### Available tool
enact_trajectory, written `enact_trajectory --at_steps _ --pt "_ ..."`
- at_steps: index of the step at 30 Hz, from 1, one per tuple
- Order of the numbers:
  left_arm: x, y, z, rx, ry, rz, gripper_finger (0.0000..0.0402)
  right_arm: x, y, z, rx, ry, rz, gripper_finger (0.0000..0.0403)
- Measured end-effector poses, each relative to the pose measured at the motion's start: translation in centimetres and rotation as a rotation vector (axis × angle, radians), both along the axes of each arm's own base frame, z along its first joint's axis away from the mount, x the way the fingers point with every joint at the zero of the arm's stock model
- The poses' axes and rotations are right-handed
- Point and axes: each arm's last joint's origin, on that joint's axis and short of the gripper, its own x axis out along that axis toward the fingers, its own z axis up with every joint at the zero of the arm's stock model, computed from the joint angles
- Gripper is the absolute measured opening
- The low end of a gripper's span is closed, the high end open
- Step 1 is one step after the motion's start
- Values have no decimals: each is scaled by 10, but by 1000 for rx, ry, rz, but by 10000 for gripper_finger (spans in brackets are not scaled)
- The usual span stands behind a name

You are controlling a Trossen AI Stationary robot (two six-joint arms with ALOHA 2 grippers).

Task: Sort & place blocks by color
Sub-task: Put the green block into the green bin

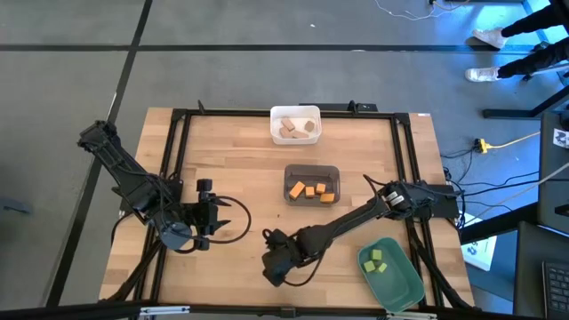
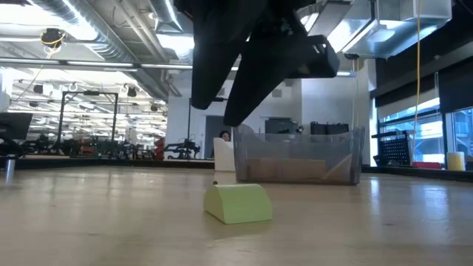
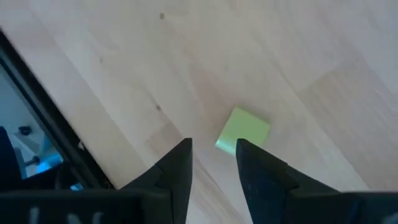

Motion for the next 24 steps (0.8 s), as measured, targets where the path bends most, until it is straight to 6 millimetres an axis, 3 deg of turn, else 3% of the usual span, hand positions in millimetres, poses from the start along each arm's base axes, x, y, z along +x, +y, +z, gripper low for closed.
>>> enact_trajectory --at_steps 19,24 --pt "-1 -1 -1 -31 34 -40 187 9 -22 2 64 41 6 124" --pt "-1 -1 -2 -32 55 -53 187 8 -23 2 70 54 9 96"
